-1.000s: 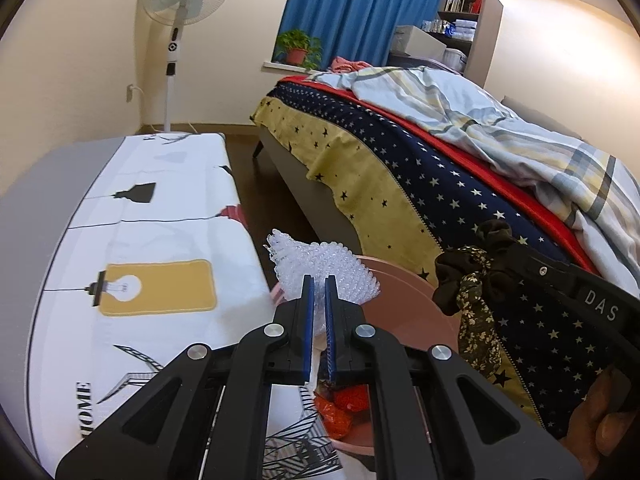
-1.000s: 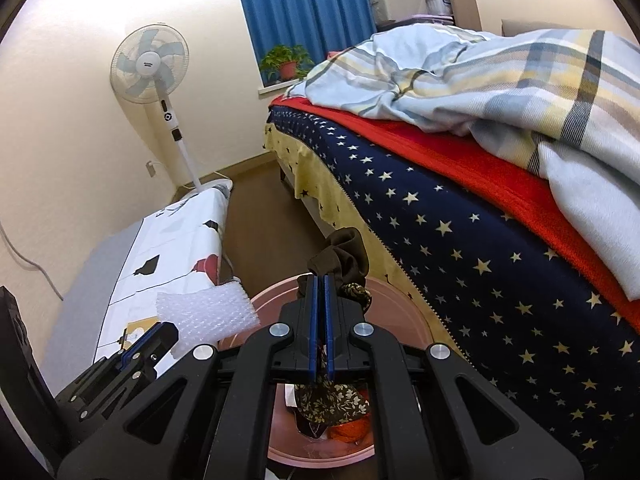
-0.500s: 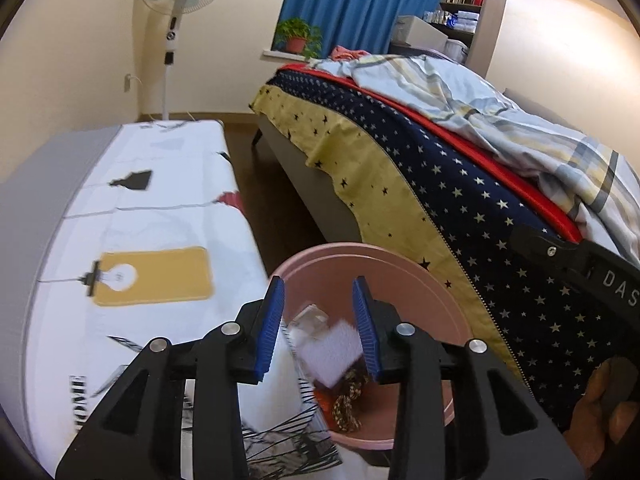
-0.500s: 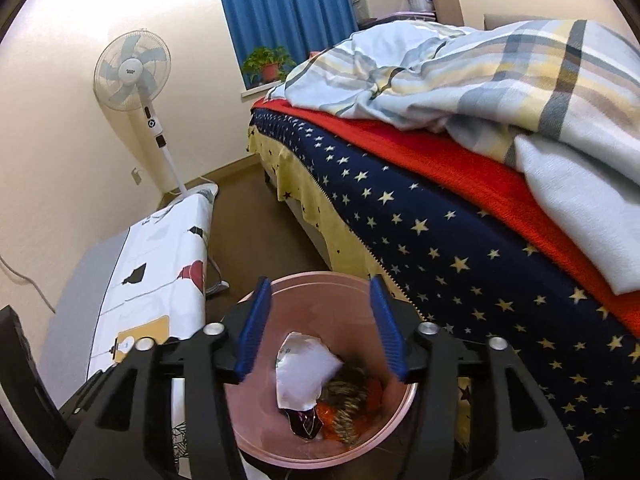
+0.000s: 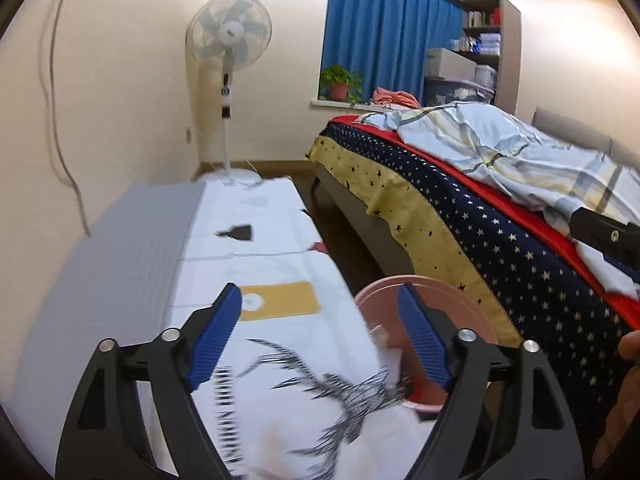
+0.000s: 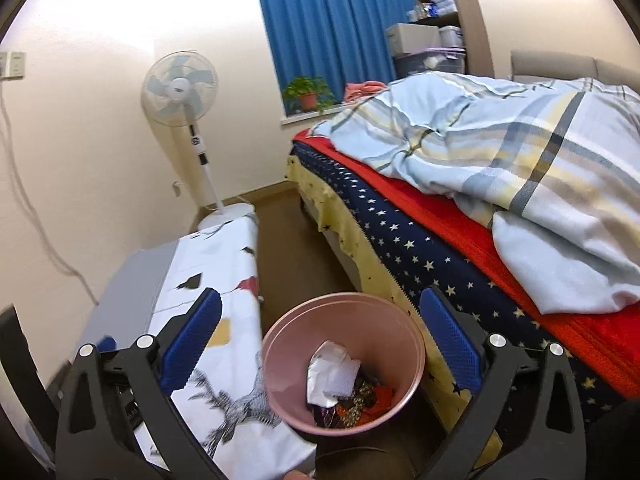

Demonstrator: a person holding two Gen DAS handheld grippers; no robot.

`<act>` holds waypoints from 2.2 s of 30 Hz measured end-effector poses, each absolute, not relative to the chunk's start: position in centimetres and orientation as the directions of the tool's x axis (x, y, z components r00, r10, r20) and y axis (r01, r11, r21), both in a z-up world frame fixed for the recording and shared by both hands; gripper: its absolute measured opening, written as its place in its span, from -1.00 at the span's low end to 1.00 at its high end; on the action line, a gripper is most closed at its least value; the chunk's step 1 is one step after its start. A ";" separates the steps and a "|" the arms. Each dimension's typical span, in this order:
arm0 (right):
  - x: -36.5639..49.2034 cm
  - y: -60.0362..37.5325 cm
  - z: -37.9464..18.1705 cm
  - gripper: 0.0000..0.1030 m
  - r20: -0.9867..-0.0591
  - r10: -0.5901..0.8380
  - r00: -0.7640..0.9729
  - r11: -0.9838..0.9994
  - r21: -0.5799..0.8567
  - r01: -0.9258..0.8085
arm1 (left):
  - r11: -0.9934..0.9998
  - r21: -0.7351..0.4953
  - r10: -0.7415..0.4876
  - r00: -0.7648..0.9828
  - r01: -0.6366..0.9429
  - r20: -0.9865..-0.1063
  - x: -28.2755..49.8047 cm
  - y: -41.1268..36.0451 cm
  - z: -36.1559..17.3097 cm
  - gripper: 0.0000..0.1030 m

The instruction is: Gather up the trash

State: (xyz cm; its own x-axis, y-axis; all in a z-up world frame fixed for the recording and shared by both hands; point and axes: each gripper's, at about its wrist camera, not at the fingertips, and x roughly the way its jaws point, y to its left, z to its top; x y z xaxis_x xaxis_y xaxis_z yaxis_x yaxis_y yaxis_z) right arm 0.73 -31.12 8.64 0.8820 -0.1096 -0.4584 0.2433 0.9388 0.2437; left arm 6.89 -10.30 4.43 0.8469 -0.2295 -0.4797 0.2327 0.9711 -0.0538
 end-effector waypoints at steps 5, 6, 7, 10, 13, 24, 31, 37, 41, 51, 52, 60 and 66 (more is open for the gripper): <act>-1.9 -29.7 9.0 0.90 -0.464 -0.067 0.883 0.956 0.224 0.190 | 0.981 -0.029 -0.183 0.878 0.189 -0.442 2.6 -7.2 7.6 0.75; -2.3 -29.4 9.0 0.90 -0.465 -0.061 0.883 0.957 0.224 0.183 | 0.984 -0.019 -0.169 0.883 0.178 -0.438 1.4 -6.6 7.9 0.77; -2.7 -29.1 8.9 0.90 -0.467 -0.053 0.883 0.958 0.225 0.177 | 0.985 -0.009 -0.157 0.886 0.170 -0.437 0.6 -6.3 8.1 0.78; -4.0 -28.0 8.5 0.90 -0.476 -0.028 0.879 0.960 0.232 0.156 | 0.989 0.020 -0.123 0.893 0.146 -0.434 -2.0 -5.3 8.1 0.83; -5.7 -26.4 7.7 0.90 -0.479 -0.017 0.878 0.973 0.195 0.125 | 0.994 0.000 -0.101 0.893 0.113 -0.439 -4.0 -4.2 7.4 0.83; -7.9 -23.7 5.2 0.90 -0.491 -0.044 0.870 0.985 0.126 0.120 | 0.999 -0.025 -0.032 0.877 0.023 -0.479 -6.3 -2.3 4.3 0.84; -7.3 -23.1 4.9 0.90 -0.492 -0.045 0.870 0.988 0.107 0.112 | 0.999 -0.050 -0.020 0.864 -0.007 -0.503 -5.4 -1.7 3.3 0.84; -6.6 -22.8 4.6 0.90 -0.496 -0.047 0.867 0.987 0.109 0.116 | 0.998 -0.062 -0.010 0.866 -0.024 -0.501 -5.6 -1.2 3.0 0.84; -6.4 -22.3 4.5 0.90 -0.496 -0.042 0.867 0.989 0.103 0.107 | 0.998 -0.066 -0.013 0.861 -0.024 -0.508 -5.6 -1.1 2.8 0.84; -6.1 -22.1 4.3 0.90 -0.506 -0.040 0.862 0.989 0.103 0.106 | 0.998 -0.062 -0.014 0.857 -0.020 -0.516 -5.4 -1.3 2.7 0.84; -6.1 -22.1 4.3 0.90 -0.506 -0.039 0.862 0.989 0.103 0.105 | 0.998 -0.061 -0.015 0.857 -0.019 -0.514 -5.5 -1.4 2.7 0.84; -6.0 -21.9 4.4 0.90 -0.502 -0.034 0.864 0.990 0.102 0.098 | 0.998 -0.058 -0.017 0.858 -0.015 -0.514 -5.6 -1.6 2.6 0.84; -6.0 -21.9 4.4 0.90 -0.501 -0.034 0.865 0.990 0.102 0.098 | 0.998 -0.055 -0.018 0.858 -0.012 -0.513 -5.7 -1.7 2.5 0.84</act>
State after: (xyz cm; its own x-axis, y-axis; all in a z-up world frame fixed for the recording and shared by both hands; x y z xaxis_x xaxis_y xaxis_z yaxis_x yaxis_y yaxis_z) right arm -6.05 -21.88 4.40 0.8645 -0.0340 -0.5015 0.0979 0.9900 0.1016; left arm -5.72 -1.71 2.53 0.8581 -0.0181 -0.5131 -0.0117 0.9984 -0.0549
